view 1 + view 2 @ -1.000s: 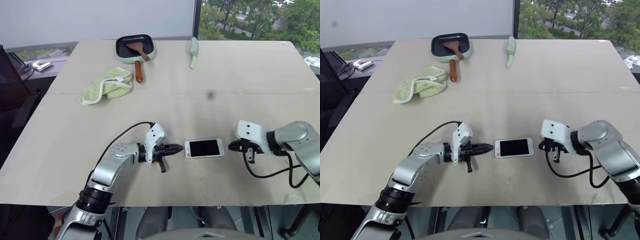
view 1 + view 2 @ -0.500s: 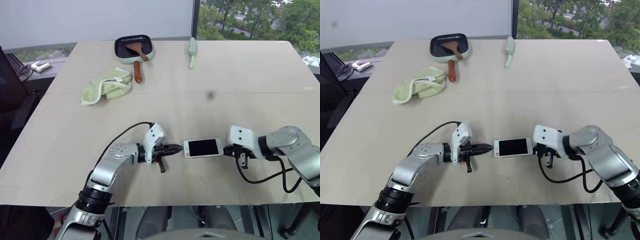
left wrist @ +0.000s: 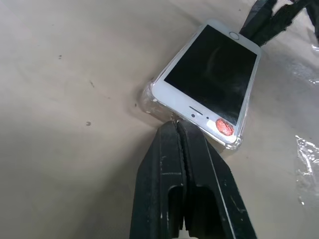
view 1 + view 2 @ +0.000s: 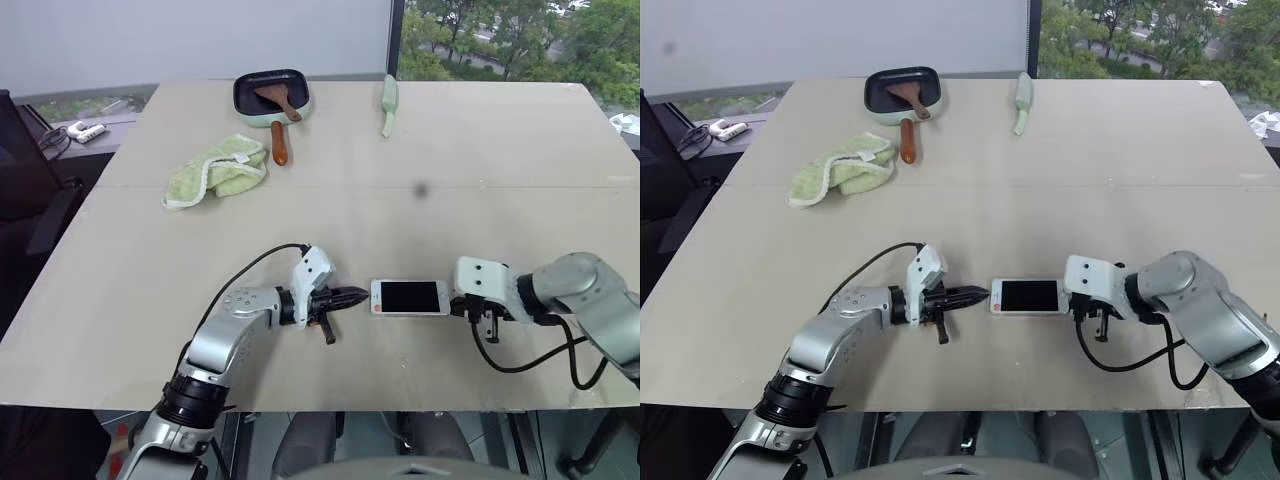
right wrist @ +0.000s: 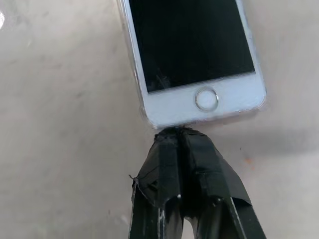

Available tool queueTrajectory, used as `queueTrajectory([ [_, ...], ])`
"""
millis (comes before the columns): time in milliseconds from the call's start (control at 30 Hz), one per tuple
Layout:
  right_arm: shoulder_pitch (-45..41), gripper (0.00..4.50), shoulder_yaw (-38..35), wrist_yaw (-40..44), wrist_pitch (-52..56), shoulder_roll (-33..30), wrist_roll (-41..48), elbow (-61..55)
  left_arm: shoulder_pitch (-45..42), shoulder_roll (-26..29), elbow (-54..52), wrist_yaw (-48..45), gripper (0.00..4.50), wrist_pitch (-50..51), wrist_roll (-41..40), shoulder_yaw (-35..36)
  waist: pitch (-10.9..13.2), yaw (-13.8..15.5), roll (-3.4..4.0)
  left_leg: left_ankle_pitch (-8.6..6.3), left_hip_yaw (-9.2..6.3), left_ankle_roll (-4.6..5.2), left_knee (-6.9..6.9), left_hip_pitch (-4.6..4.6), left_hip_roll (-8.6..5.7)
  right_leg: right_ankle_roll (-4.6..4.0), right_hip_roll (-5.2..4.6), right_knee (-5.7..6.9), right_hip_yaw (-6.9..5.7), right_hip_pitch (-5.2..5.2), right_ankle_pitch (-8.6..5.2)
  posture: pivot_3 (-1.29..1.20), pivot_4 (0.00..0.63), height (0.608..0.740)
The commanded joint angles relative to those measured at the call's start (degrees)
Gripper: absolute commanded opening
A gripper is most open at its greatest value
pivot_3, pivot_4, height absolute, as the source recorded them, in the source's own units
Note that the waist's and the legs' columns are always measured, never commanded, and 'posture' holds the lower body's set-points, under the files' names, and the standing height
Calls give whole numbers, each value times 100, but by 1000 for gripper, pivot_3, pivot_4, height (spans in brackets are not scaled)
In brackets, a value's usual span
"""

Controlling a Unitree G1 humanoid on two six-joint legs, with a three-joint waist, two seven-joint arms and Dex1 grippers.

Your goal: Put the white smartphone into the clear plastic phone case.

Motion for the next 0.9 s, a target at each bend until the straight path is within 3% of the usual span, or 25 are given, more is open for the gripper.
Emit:
queueTrajectory([
  [33,-250,104,-74,104,59,-155,50,-397,-21,-44,-161,-82,0,-50,-35,-196,0,-13,0,0,1,0,0,0,0,0,-1,0,0,0,0,0,150,740],
  [333,-805,104,87,175,546,-43,295,-1088,-42,-113,-192,-56,0,-32,-42,-238,0,-22,1,0,-4,0,-1,1,3,0,4,4,-2,-3,0,0,150,740],
  [900,-901,104,895,107,581,-19,-175,-989,-145,-340,-183,10,0,-5,-12,-340,-1,-17,0,1,-4,-1,4,2,3,0,5,12,-2,-3,0,0,150,740],
])
